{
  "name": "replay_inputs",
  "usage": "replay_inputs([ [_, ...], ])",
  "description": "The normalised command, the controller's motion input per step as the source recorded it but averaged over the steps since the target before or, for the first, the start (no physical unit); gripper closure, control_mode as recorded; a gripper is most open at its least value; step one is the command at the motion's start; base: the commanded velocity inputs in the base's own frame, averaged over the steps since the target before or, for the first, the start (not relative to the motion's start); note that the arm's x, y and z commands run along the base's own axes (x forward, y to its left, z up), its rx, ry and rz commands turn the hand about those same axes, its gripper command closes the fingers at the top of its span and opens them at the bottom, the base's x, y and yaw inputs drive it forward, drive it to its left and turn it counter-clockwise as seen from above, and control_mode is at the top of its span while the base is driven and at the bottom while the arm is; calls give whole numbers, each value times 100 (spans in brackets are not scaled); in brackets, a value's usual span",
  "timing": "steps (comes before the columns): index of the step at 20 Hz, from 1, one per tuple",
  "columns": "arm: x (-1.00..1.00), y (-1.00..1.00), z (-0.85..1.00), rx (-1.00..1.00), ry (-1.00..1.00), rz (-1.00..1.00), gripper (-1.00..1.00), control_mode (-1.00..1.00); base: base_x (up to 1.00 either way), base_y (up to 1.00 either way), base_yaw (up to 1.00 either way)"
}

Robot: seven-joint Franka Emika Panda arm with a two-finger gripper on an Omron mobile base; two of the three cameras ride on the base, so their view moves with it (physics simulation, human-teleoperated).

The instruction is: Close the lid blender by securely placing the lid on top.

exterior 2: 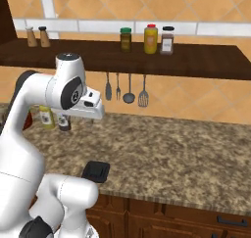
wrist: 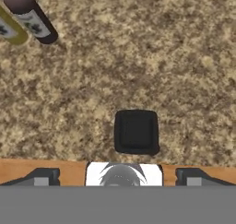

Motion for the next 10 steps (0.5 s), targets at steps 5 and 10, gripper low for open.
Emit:
replay_inputs([
  [5, 0, -47, -96, 0, 17, -12, -100, -100, 0, 0, 0],
  [10, 3, -7, -100, 0, 18, -7, -100, -100, 0, 0, 0],
])
